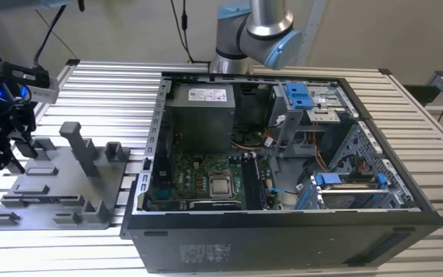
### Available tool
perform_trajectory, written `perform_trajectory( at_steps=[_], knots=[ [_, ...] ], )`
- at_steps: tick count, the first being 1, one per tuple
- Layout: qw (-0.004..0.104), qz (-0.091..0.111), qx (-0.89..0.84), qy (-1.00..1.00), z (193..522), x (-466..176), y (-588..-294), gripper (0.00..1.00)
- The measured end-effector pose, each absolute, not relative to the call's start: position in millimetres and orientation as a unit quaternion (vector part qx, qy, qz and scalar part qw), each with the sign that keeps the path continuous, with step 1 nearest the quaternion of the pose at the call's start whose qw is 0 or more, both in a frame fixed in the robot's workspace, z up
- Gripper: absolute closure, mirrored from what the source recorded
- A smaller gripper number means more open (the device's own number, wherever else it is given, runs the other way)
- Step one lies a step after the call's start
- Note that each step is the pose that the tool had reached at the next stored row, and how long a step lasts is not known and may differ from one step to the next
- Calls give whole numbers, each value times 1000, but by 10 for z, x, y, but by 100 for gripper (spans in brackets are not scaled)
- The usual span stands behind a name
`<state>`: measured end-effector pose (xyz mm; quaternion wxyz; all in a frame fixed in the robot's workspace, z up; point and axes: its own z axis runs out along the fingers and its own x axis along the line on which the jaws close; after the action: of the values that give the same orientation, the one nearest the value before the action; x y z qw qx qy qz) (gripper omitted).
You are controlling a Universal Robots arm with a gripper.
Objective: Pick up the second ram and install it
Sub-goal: 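Pick up the second ram and move it above second insertion slot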
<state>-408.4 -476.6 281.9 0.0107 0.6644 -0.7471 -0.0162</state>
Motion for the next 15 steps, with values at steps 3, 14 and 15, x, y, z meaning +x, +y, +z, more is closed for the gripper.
perform_trajectory(
  at_steps=[3, 14, 15],
  knots=[
    [11, -16, 664, -747, 2777, -4085, -4766, 58],
    [11, -16, 664, -747, 2673, -4084, -4769, 58],
    [11, -16, 665, -747, 2670, -4084, -4770, 58]
  ],
)
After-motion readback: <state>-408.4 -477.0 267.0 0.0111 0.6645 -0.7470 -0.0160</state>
